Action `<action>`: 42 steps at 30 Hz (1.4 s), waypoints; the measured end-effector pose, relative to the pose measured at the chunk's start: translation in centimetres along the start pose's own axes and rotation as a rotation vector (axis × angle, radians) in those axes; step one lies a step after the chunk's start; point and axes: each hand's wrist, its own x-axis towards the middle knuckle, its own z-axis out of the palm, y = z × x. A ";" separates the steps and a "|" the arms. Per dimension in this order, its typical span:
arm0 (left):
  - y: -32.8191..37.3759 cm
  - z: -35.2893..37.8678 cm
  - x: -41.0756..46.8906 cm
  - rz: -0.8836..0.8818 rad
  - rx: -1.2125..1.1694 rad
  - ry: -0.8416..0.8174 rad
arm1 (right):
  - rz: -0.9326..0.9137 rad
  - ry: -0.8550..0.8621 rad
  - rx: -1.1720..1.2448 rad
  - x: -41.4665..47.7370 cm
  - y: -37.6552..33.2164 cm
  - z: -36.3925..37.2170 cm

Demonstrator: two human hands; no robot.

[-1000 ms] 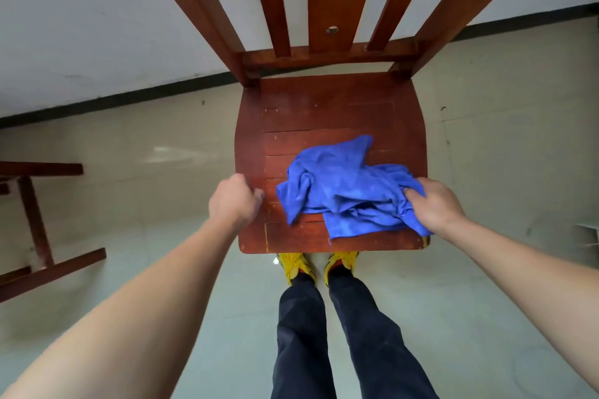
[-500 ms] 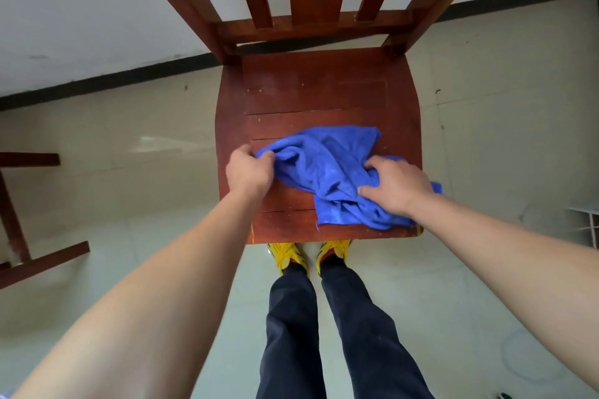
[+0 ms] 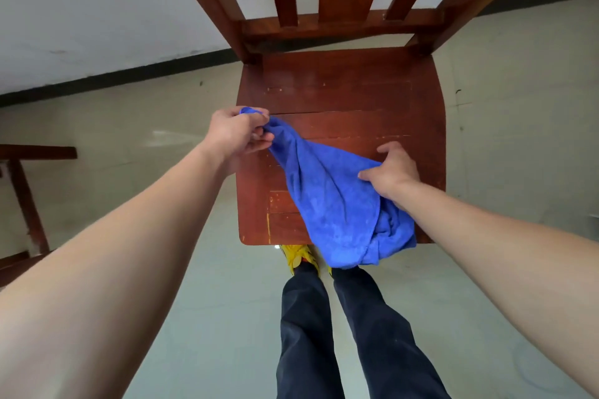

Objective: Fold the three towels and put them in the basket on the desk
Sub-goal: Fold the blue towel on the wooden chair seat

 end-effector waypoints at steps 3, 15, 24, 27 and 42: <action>-0.5 -0.6 0.0 0.079 0.260 -0.027 | -0.004 0.140 0.171 0.6 -0.8 -0.1; 3.3 0.2 2.2 0.189 0.473 0.245 | -0.187 0.458 0.254 4.9 -4.5 -11.7; -0.3 4.6 2.7 -0.059 0.211 0.211 | -0.028 0.299 0.519 6.2 -3.3 -9.5; -6.5 5.3 0.0 -0.238 0.414 0.126 | -0.009 0.318 0.389 3.6 0.5 -7.7; -12.4 3.4 -3.8 -0.219 0.897 0.108 | 0.021 0.316 0.240 1.7 5.4 -4.3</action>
